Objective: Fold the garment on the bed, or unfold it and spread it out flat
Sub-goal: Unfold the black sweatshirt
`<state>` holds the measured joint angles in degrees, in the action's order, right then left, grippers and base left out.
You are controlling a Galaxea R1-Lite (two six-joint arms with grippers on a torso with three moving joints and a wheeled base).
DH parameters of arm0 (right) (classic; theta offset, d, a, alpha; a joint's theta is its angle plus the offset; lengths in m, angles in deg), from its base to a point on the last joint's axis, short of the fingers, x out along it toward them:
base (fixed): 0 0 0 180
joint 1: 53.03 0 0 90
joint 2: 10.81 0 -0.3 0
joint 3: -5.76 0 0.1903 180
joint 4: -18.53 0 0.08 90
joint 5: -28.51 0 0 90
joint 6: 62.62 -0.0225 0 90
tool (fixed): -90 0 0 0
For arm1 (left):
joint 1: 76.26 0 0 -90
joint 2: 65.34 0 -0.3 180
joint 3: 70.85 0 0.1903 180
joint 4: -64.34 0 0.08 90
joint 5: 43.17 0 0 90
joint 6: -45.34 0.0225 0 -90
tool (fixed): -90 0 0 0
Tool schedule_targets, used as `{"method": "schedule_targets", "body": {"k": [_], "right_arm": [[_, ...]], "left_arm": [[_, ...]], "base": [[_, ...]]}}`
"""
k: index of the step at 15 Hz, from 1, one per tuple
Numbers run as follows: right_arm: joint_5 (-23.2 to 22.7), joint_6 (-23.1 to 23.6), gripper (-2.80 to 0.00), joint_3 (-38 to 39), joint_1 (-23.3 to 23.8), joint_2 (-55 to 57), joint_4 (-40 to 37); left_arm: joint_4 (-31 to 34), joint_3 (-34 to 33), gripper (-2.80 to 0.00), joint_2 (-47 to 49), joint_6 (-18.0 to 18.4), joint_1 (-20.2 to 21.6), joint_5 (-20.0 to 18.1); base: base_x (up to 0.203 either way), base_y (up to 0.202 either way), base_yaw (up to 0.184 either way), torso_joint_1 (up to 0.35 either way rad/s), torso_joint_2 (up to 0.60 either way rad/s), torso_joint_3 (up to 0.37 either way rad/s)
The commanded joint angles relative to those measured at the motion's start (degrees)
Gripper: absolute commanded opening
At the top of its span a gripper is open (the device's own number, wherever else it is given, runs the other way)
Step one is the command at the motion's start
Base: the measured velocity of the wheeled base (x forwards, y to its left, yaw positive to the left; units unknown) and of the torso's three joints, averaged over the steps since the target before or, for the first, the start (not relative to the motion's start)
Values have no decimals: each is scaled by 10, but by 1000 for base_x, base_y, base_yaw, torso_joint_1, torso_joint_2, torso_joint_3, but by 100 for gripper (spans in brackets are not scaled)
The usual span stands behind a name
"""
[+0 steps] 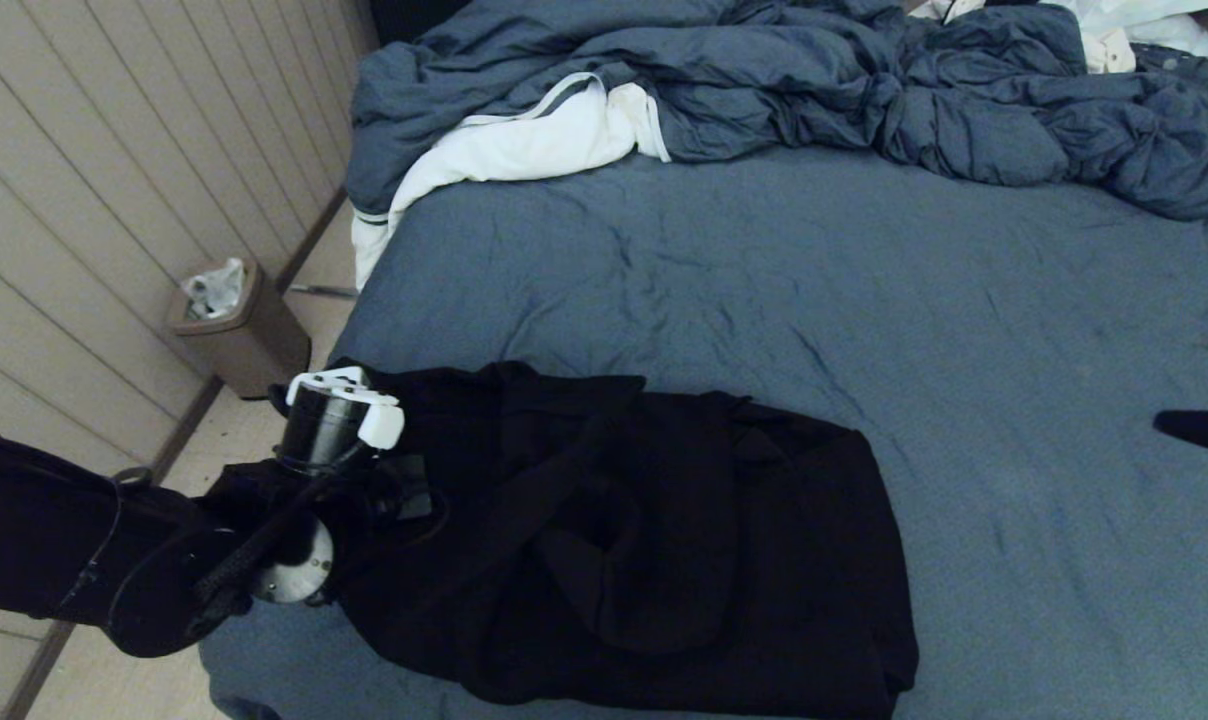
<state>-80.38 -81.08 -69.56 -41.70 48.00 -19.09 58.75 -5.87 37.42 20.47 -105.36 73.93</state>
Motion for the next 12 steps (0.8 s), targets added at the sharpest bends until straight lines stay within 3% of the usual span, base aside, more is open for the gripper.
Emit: {"method": "schedule_targets", "body": {"k": [1, 3, 5, 8, 10, 12], "right_arm": [[-2, -1, -280, 0, -1, 6, -1], [-2, 0, -280, 0, -1, 15, 0], [-5, 0, -280, -1, -1, 21, 0], [-10, -1, -280, -9, -1, 29, 0], [-12, -2, -280, -17, -12, 34, 0], [-11, -7, -280, -32, -51, 51, -3]], "left_arm": [[-20, -27, -280, -9, 3, 60, -18], [-37, -65, -280, -47, 5, 90, -45], [-55, -107, -280, -75, 3, 93, -52], [-85, -106, -280, -107, 7, 90, -52], [-54, -74, -280, -146, 7, 80, -50], [30, -22, -280, -186, 4, 59, -52]], "base": [[0, 0, 0, 0, 0, 0], [0, 0, 0, 0, 0, 0], [0, 0, 0, 0, 0, 0], [0, 0, 0, 0, 0, 0], [0, 0, 0, 0, 0, 0], [0, 0, 0, 0, 0, 0]]}}
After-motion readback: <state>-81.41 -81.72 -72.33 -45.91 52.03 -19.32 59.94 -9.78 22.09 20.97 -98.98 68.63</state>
